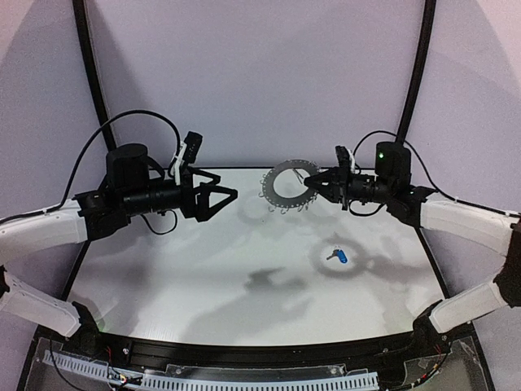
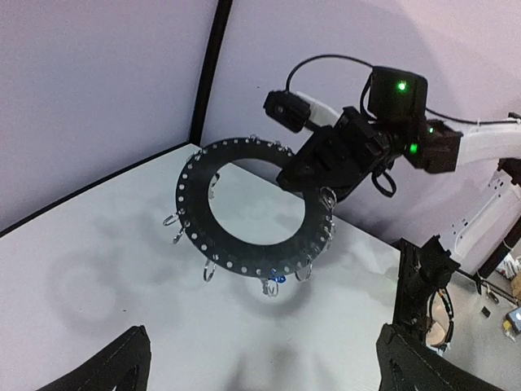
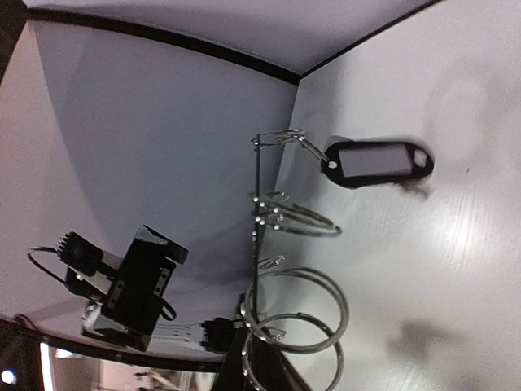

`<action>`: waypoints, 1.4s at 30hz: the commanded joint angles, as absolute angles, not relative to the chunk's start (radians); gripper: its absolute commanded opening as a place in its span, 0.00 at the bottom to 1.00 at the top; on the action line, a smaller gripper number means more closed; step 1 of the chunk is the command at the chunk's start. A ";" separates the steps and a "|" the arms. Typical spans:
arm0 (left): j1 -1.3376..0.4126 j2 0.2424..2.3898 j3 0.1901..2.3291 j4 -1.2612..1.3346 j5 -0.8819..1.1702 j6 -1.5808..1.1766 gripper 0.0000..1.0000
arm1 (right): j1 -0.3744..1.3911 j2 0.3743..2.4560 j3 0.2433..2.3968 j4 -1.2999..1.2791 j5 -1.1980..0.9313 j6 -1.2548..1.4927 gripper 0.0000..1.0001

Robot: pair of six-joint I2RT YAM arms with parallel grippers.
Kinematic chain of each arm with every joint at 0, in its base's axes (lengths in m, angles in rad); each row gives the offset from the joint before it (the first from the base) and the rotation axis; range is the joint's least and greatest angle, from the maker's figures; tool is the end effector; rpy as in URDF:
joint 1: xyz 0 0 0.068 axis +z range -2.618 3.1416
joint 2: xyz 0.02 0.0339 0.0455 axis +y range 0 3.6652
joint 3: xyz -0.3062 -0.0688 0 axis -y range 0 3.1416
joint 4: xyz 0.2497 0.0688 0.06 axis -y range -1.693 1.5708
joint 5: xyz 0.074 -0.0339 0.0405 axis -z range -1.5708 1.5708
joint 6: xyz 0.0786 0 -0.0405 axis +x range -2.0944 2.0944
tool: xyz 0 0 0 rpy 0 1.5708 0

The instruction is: Put the keys on the keyring

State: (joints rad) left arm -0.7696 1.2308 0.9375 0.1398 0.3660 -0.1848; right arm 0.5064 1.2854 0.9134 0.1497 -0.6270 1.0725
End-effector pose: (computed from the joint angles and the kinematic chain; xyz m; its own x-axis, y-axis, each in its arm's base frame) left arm 0.2102 -0.2428 0.3649 -0.2740 0.0266 -0.9614 0.8682 0.4368 -0.2354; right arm 0.2596 0.1967 0.3421 -0.8768 0.3271 -0.3525 -0.2575 0.2997 0.9186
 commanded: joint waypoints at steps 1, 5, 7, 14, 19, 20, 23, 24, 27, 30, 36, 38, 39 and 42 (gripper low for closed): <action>-0.768 1.244 0.992 0.140 0.308 -0.278 0.99 | 0.506 1.353 0.868 0.616 -0.766 1.475 0.00; -0.769 1.277 1.035 0.108 0.325 -0.307 0.99 | 0.506 1.377 0.892 0.689 -0.804 1.504 0.00; -0.769 1.282 1.039 0.102 0.333 -0.313 0.99 | 0.506 1.362 0.904 0.627 -0.804 1.455 0.00; -0.768 1.253 1.020 0.072 0.323 -0.294 0.99 | 0.506 1.327 0.929 0.519 -0.811 1.331 0.00; -0.769 1.230 0.991 0.110 0.344 -0.304 0.99 | 0.507 1.331 0.918 0.553 -0.822 1.326 0.00; -0.768 1.227 0.986 0.123 0.369 -0.306 0.99 | 0.506 1.332 0.915 0.563 -0.825 1.322 0.00; -0.768 1.229 0.982 0.145 0.465 -0.304 0.99 | 0.506 1.342 0.913 0.595 -0.838 1.318 0.00; -0.768 1.231 0.983 0.145 0.481 -0.302 0.99 | 0.506 1.346 0.911 0.609 -0.841 1.323 0.00; -0.769 1.252 0.999 0.123 0.514 -0.284 0.99 | 0.508 1.362 0.900 0.653 -0.844 1.362 0.00; -0.768 1.266 1.015 0.107 0.504 -0.280 0.99 | 0.508 1.365 0.890 0.685 -0.847 1.379 0.00; -0.767 1.257 1.008 0.118 0.322 -0.228 0.99 | 0.511 1.355 0.899 0.669 -0.888 1.370 0.00; -0.767 1.249 1.015 0.114 0.301 -0.225 0.99 | 0.510 1.345 0.902 0.640 -0.898 1.340 0.00; -0.767 1.246 1.017 0.116 0.300 -0.225 0.99 | 0.510 1.344 0.907 0.632 -0.902 1.322 0.00; -0.767 1.243 1.025 0.135 0.289 -0.280 0.99 | 0.518 1.324 0.926 0.529 -0.931 1.225 0.00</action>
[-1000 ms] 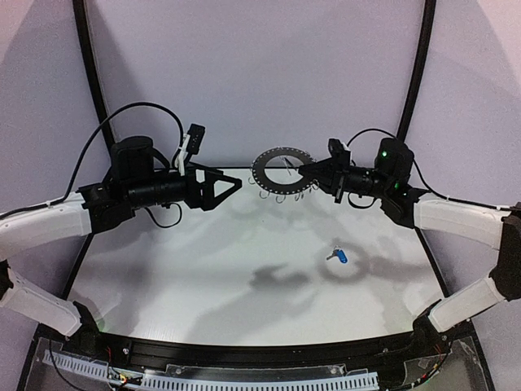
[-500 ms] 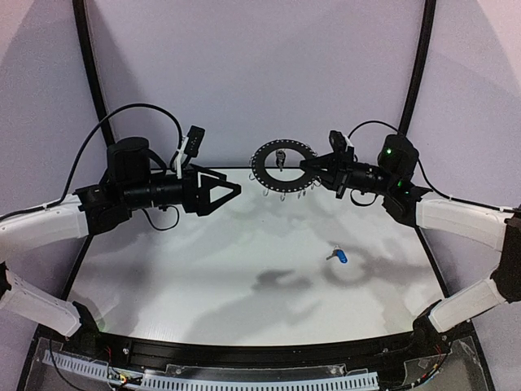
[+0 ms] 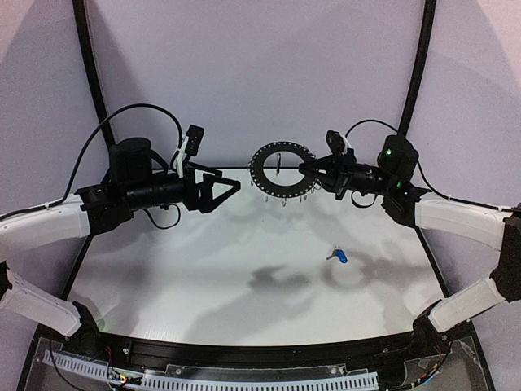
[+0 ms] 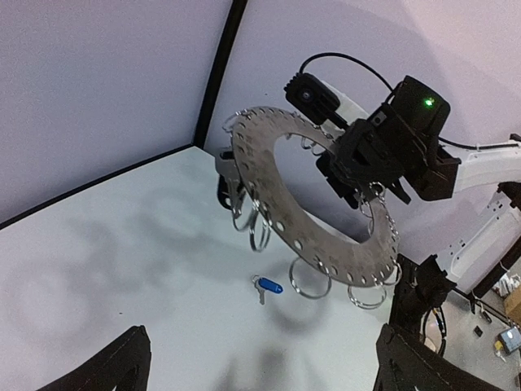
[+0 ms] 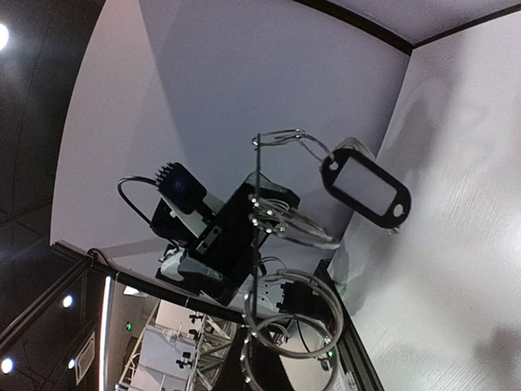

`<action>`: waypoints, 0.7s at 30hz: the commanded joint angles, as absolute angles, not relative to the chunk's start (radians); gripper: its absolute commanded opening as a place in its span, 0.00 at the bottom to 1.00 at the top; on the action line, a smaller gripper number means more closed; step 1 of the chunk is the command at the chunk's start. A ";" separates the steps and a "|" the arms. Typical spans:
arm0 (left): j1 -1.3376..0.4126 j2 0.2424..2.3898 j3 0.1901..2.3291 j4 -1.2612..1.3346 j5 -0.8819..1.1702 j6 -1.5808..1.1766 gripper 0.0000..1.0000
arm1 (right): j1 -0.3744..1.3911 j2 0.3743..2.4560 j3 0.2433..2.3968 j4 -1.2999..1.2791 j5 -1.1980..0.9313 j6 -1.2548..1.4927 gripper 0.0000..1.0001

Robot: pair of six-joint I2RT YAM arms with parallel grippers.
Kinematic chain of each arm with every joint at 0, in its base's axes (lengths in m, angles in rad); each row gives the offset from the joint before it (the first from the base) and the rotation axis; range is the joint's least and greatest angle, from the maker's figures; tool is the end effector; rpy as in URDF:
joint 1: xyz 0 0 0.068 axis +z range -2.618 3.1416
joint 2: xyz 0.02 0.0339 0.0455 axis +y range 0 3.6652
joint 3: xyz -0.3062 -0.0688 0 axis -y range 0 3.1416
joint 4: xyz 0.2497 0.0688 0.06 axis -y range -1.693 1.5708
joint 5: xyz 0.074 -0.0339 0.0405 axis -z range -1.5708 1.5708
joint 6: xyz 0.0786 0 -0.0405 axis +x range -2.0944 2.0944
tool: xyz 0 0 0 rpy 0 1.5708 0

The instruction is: Put the keys on the keyring

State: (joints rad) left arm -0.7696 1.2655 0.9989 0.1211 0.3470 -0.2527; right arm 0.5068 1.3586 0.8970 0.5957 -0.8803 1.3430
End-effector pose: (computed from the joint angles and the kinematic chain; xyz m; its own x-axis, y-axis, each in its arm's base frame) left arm 0.2191 -0.2495 0.3762 -0.3248 -0.0126 -0.9457 0.8415 0.4525 -0.2951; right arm 0.2580 0.2125 0.3719 -0.9255 0.1959 -0.3242 -0.3345 -0.0212 0.9421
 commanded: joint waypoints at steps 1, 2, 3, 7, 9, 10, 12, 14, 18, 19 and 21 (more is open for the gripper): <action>-0.766 1.255 1.052 0.131 0.305 -0.304 0.99 | 0.521 1.307 0.927 0.479 -0.922 1.175 0.00; -0.766 1.261 1.062 0.130 0.318 -0.314 0.99 | 0.521 1.306 0.928 0.472 -0.920 1.161 0.00; -0.765 1.280 1.085 0.132 0.351 -0.341 0.99 | 0.522 1.298 0.925 0.461 -0.918 1.147 0.00; -0.765 1.341 1.161 0.154 0.487 -0.395 0.99 | 0.535 1.291 0.927 0.489 -0.953 1.132 0.00; -0.765 1.367 1.208 0.115 0.506 -0.393 0.99 | 0.540 1.288 0.928 0.484 -0.955 1.128 0.00; -0.765 1.385 1.234 0.087 0.520 -0.385 0.99 | 0.540 1.287 0.928 0.472 -0.947 1.125 0.00; -0.765 1.411 1.263 0.038 0.562 -0.388 0.99 | 0.540 1.284 0.927 0.470 -0.934 1.128 0.00; -0.765 1.429 1.272 0.018 0.585 -0.387 0.99 | 0.540 1.279 0.927 0.488 -0.927 1.136 0.00; -0.765 1.398 1.189 0.024 0.637 -0.366 0.99 | 0.540 1.274 0.941 0.477 -0.918 1.135 0.00; -0.765 1.386 1.172 0.025 0.644 -0.356 0.99 | 0.540 1.274 0.942 0.470 -0.911 1.138 0.00; -0.765 1.341 1.114 0.027 0.649 -0.308 0.99 | 0.541 1.276 0.945 0.459 -0.885 1.149 0.00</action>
